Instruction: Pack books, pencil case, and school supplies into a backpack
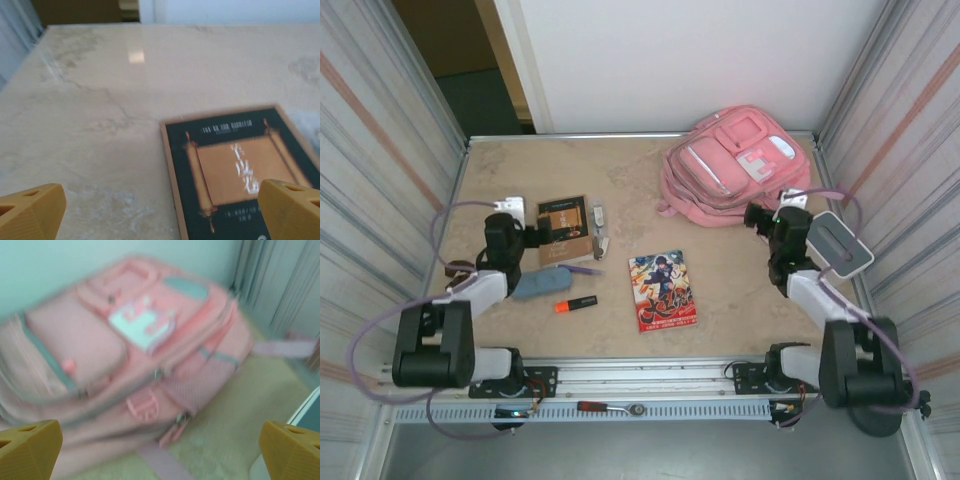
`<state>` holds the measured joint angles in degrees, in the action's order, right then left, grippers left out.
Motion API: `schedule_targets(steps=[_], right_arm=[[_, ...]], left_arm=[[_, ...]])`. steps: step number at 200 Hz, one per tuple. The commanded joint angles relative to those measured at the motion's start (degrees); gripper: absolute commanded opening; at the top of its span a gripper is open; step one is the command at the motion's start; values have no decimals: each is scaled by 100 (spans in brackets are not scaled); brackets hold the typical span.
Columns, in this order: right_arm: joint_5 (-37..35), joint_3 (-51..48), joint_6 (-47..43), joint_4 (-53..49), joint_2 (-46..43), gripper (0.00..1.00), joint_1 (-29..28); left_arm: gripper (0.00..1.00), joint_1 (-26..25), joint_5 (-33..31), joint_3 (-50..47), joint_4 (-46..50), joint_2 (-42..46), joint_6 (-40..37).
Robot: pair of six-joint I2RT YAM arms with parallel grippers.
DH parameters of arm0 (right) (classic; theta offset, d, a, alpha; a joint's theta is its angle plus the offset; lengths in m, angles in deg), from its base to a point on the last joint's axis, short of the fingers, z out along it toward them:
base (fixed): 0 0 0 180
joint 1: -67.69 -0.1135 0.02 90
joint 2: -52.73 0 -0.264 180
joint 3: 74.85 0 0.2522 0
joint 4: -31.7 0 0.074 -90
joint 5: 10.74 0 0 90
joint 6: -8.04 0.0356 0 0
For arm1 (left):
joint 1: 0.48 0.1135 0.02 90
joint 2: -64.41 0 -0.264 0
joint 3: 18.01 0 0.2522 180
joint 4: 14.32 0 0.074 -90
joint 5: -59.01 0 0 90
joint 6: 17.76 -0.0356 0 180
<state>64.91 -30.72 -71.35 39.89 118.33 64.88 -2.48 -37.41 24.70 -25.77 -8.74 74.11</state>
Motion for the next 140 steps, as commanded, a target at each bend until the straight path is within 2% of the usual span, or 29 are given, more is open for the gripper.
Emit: schedule_targets(steps=[1,21,41,67,92,122,140], right_arm=[[-187,601,993,-1750,-243,99,121],[459,1511,1260,-2619,561,99,57],[347,2926,1315,-3888,1772,98,-28],[592,4103,1369,-4671,2837,95,324],[1130,4801,1483,-4966,3553,85,775],[2100,5443,1683,-4982,4375,71,1068],[2379,5787,1712,-4975,4814,66,1089]], left_arm=[[99,-25,-643,580,1755,562,1330],[99,-53,230,823,2153,670,1925],[99,-355,822,1129,2464,597,2197],[99,-1199,671,1679,3203,423,2058],[99,-1899,624,1992,3529,146,1935],[99,-2413,580,2217,3619,-293,1922],[99,-2658,562,2344,3629,-556,1914]])
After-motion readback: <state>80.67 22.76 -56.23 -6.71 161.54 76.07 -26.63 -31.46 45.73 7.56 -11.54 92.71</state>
